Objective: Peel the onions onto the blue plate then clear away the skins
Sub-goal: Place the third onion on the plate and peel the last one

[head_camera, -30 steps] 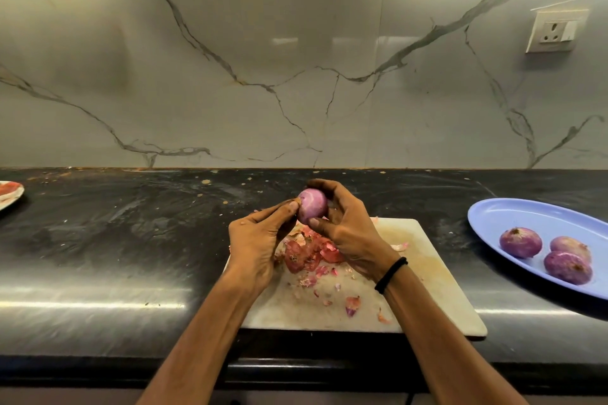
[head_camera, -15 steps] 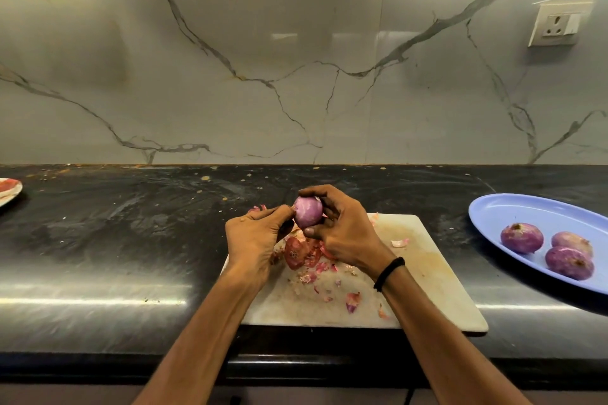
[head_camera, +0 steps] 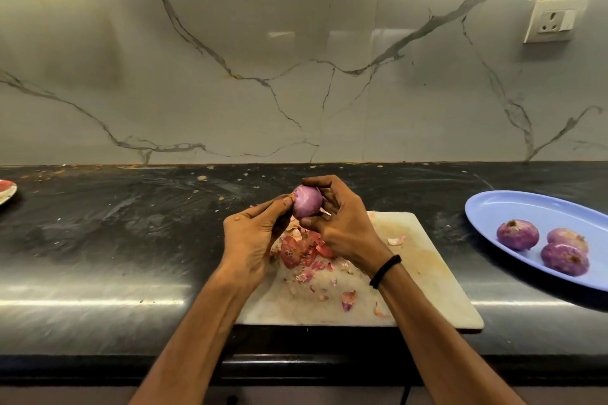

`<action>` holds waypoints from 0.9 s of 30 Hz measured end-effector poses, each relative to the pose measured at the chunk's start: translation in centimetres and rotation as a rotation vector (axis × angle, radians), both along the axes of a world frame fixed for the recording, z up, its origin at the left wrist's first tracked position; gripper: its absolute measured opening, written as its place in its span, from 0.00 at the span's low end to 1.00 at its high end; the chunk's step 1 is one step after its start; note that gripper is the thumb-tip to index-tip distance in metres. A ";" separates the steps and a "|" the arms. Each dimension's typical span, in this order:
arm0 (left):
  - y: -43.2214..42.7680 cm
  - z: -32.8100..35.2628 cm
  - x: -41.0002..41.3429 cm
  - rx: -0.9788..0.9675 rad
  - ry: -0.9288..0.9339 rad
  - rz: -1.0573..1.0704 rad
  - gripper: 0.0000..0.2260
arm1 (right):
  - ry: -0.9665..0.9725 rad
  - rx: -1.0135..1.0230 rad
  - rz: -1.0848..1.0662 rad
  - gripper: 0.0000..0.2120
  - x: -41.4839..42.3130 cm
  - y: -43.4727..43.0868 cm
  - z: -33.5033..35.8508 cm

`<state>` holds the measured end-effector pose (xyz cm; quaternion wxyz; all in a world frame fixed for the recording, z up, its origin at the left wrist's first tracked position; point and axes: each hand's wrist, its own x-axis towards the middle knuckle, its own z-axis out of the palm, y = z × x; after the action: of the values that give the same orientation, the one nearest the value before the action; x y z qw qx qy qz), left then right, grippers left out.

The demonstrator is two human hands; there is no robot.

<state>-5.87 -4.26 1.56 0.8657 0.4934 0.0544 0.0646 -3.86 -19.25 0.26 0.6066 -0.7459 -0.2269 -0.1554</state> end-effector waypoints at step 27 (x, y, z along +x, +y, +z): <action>0.2 -1.0 -0.4 0.533 -0.164 0.187 0.08 | 0.016 -0.108 -0.005 0.29 0.0 0.1 -0.9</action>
<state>-6.23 -4.07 0.56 0.6974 0.6893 0.0106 0.1960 -3.88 -19.20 -0.67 0.5669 -0.7794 -0.2283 -0.1383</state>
